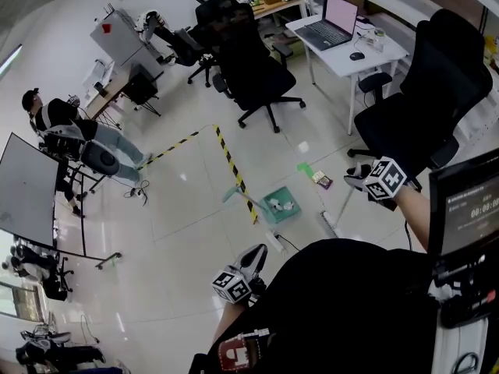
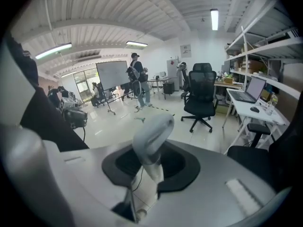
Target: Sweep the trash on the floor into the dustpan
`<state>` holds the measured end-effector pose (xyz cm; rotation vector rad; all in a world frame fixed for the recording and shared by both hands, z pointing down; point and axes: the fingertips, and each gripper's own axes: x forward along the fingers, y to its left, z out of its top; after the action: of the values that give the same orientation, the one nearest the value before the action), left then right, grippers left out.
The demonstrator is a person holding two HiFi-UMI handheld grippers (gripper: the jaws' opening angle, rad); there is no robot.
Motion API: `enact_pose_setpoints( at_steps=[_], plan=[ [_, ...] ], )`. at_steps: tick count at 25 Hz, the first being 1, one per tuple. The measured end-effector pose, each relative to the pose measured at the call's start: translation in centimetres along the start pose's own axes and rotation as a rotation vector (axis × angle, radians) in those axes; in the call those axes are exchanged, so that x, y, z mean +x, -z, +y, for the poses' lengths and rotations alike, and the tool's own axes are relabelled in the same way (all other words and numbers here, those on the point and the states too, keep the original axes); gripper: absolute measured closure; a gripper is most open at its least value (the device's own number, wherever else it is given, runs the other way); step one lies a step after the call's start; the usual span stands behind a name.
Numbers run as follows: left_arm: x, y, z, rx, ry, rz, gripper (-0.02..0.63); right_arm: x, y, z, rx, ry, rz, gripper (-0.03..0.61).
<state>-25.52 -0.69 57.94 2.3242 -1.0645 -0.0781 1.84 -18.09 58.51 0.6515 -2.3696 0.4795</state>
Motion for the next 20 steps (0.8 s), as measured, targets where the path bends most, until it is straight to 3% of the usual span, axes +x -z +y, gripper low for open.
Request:
enact_pose_setpoints(
  at_steps=[6,10,15,20],
  plan=[
    [3.0,5.0,-11.3,-0.028,-0.057,-0.031,0.612,-7.0,5.0,1.6,-0.013,-0.089,-0.043,0.5],
    [2.9,7.1,-16.4,0.006,-0.061,-0.02,0.612,-9.3,7.7,2.9,-0.025,-0.118,-0.039,0.5],
    [-0.4,8.3,-17.9,0.002,-0.106,-0.046,0.612,-10.4,9.6,5.9,-0.051,-0.138,-0.023,0.5],
    [-5.5,7.9,-17.0,0.022,-0.087,-0.097,0.612,-11.2,9.8,9.7,-0.048,-0.106,-0.013,0.501]
  ],
)
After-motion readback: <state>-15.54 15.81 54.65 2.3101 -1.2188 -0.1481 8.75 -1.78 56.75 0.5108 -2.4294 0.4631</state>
